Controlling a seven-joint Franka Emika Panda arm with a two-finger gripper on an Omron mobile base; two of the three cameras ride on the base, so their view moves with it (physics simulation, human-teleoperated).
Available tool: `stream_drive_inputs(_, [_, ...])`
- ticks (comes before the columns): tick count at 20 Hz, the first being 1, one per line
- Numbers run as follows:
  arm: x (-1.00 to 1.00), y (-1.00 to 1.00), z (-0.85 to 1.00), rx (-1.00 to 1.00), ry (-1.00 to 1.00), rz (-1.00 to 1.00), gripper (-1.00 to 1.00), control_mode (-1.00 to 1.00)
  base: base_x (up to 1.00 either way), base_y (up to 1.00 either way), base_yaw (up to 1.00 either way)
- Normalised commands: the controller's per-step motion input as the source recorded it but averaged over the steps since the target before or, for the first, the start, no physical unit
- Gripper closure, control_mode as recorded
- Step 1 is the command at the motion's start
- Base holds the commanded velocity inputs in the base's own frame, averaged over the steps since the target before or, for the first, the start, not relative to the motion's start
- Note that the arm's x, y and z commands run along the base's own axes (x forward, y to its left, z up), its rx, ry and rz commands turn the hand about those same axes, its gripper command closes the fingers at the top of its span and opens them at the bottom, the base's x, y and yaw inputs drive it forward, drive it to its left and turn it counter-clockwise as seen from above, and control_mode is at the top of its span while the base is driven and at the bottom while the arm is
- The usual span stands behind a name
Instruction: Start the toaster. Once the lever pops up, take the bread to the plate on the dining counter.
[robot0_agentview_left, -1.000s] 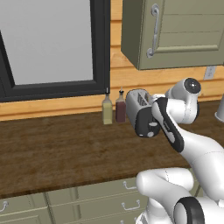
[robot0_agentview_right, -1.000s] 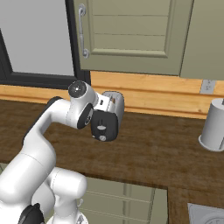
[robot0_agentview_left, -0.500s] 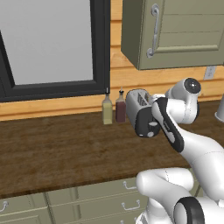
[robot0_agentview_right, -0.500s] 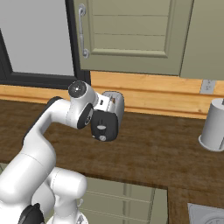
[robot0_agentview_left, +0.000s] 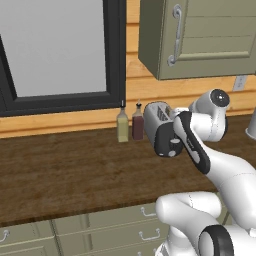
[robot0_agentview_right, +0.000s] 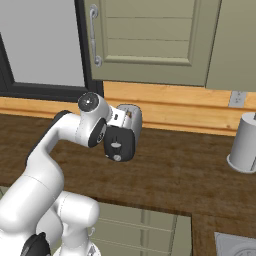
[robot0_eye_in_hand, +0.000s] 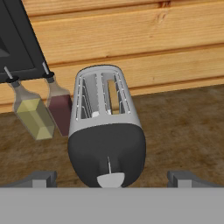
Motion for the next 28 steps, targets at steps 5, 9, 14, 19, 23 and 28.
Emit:
stream_drive_inputs(5, [0.00,0.00,0.00,0.00,0.00,0.00,-1.00,-1.00,0.00,0.00,0.00])
stream_drive_inputs(9, [0.00,0.00,0.00,0.00,0.00,0.00,-1.00,-1.00,0.00,0.00,0.00])
stream_drive_inputs(14, [0.00,0.00,0.00,0.00,0.00,0.00,-1.00,-1.00,0.00,0.00,0.00])
stream_drive_inputs(19, [0.00,0.00,0.00,0.00,0.00,0.00,-1.00,-1.00,0.00,0.00,0.00])
stream_drive_inputs(23, [0.00,0.00,0.00,0.00,0.00,0.00,-1.00,-1.00,0.00,0.00,0.00])
stream_drive_inputs(28, [0.00,0.00,0.00,0.00,0.00,0.00,-1.00,-1.00,0.00,0.00,0.00])
